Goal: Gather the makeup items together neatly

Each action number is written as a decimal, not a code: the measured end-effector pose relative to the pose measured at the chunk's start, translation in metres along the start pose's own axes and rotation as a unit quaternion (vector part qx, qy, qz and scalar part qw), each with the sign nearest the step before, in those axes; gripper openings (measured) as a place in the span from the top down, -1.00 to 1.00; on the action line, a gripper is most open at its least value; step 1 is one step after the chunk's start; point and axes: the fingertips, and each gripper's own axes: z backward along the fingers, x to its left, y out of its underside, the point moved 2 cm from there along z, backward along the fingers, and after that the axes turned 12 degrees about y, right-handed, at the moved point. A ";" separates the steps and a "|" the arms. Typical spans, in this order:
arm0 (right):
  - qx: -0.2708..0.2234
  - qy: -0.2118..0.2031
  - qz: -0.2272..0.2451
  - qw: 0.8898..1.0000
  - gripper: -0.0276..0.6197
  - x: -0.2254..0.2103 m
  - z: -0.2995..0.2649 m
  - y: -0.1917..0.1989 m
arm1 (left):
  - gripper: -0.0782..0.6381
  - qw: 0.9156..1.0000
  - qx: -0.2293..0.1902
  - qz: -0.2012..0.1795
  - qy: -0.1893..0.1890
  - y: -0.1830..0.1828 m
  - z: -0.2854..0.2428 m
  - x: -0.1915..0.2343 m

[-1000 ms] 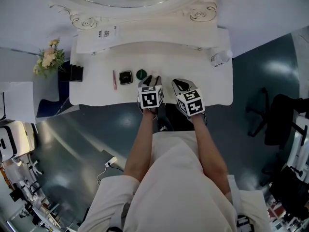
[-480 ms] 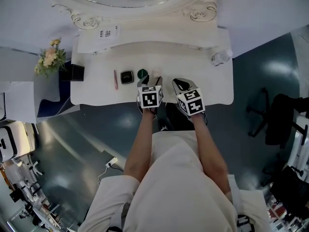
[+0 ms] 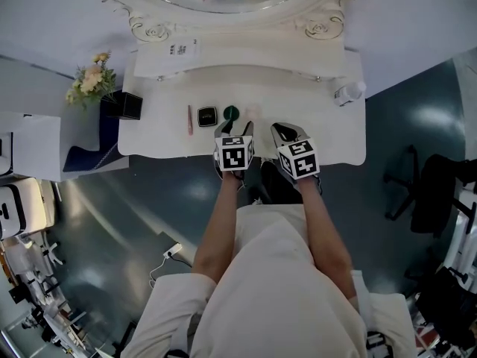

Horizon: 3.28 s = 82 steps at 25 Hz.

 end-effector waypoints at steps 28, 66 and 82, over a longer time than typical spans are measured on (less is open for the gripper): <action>-0.019 -0.018 0.012 1.000 0.78 0.078 0.039 0.014 | 0.26 0.991 -0.112 0.013 -0.070 0.037 0.158 0.025; -0.035 -0.027 0.022 0.999 0.78 0.098 0.060 0.021 | 0.74 0.990 -0.130 0.018 -0.051 0.054 0.182 0.016; -0.041 -0.018 0.018 0.999 0.78 0.090 0.062 0.021 | 0.74 0.991 -0.128 0.015 -0.046 0.056 0.179 0.016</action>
